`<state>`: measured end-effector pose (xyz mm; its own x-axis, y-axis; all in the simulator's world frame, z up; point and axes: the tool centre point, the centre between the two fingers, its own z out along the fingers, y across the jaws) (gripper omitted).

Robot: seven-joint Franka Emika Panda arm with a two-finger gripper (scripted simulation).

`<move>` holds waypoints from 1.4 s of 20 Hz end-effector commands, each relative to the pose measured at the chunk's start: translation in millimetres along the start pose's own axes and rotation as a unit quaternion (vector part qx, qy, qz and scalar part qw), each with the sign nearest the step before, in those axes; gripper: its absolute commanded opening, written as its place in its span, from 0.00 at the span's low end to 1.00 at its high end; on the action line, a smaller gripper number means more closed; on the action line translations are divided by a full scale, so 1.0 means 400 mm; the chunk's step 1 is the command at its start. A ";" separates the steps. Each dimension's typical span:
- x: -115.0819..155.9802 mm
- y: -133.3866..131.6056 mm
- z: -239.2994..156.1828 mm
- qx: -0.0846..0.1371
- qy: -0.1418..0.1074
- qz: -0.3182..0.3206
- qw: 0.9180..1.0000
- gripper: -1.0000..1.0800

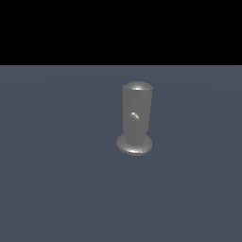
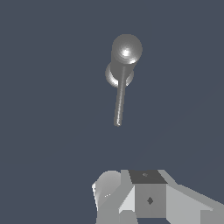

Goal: Turn on the faucet by rotating a designated handle.

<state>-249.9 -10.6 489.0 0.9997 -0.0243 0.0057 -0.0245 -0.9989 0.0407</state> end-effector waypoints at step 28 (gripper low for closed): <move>0.033 -0.071 0.393 0.012 -0.003 0.039 0.999 0.00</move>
<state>-236.3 9.2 344.1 0.9955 -0.0950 0.0026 -0.0950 -0.9953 0.0191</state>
